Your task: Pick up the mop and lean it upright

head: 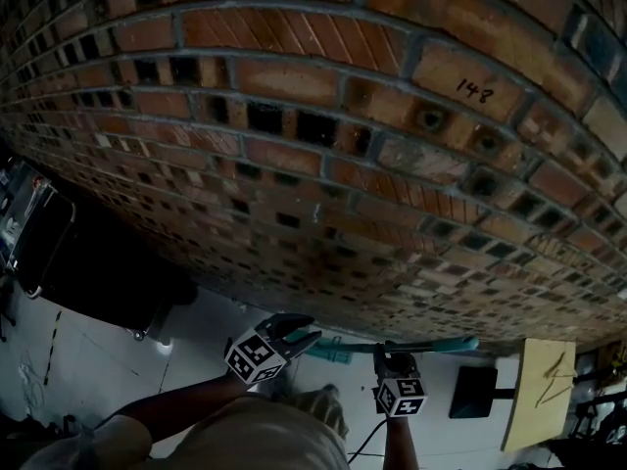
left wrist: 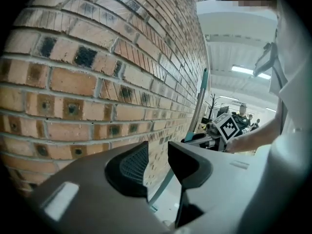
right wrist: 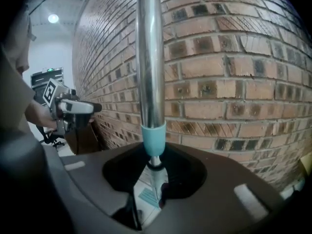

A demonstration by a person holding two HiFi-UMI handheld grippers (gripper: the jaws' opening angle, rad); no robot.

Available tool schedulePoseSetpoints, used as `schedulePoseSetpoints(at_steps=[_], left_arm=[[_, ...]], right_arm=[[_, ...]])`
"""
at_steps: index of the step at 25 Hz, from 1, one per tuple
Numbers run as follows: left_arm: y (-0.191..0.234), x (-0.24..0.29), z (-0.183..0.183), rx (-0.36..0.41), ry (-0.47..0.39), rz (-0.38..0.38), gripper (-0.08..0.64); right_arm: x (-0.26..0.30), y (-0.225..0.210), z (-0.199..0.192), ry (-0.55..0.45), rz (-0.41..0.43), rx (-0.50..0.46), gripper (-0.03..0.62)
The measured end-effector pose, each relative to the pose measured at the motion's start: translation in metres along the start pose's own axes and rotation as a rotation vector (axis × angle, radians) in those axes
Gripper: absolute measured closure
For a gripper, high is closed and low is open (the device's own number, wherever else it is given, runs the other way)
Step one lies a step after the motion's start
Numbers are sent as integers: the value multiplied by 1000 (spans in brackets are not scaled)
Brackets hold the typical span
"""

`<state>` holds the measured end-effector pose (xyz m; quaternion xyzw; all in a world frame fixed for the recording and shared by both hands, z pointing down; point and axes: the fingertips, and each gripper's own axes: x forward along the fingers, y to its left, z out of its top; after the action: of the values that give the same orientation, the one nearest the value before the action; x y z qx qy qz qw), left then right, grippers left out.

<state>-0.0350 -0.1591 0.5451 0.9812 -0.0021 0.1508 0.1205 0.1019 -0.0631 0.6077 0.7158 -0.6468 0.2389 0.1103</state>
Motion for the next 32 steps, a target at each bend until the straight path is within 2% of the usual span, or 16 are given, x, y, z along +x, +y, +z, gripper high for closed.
schedulePoseSetpoints(at_steps=[7,19,26,32], left_arm=[[-10,8,29,-11,-67,68,416],[-48,40,64,3,-70,157,414],[-66,54,84,0,-109,218,413],[-76,58,87,-4,-135,278,413]], right_arm=[[-39,-14,43,-44,37,-37,488],[-108,-54,101,-110,119,-61,488],[-142,-88,113,-156,134,-71,488],[-155,-122,98,-153,125,-65,488]])
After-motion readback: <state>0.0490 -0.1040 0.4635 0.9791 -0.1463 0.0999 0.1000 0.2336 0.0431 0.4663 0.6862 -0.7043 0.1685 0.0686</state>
